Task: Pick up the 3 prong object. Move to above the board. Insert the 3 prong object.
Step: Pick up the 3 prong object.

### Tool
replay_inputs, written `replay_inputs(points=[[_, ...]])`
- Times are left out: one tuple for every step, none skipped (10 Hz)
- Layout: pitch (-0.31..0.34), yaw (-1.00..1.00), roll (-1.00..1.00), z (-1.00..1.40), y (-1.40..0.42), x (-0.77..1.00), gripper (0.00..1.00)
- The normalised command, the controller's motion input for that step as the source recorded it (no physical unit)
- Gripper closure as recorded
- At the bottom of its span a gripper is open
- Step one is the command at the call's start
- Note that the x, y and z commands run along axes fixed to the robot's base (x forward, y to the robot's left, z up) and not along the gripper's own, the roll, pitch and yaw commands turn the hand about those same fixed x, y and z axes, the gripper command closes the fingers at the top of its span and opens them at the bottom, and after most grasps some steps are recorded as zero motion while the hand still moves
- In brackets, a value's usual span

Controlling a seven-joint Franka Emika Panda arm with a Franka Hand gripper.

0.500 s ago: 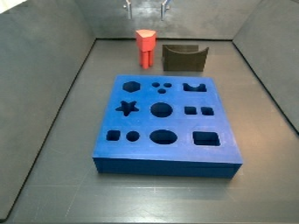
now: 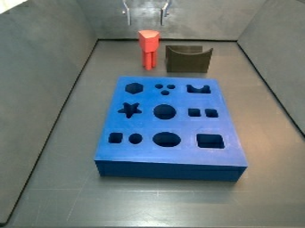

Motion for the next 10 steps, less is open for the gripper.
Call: replay_inputs(points=[[-0.160,0.61,-0.19,-0.22,-0.20,0.00,0.00],[-0.091,0.53,-0.04,-0.25,-0.27,0.00,0.00],[-0.009,0.54,-0.11,-0.32,-0.17,0.05,0.00],[-0.046,0.57,-0.14,-0.35,-0.19,0.05,0.00],[-0.086,0.53,-0.13,-0.40,-0.19,0.07,0.00],[0.000,0.35,-0.12,-0.43,-0.18,0.17,0.00],[0.000,0.20,-0.07,-0.44,-0.12,0.25,0.00],[0.000,0.00,0.00,-0.27,0.00,0.21,0.00],[0.000,0.00,0.00,0.00,0.00,0.00,1.00],[0.000,0.00,0.00,0.00,0.00,0.00,1.00]])
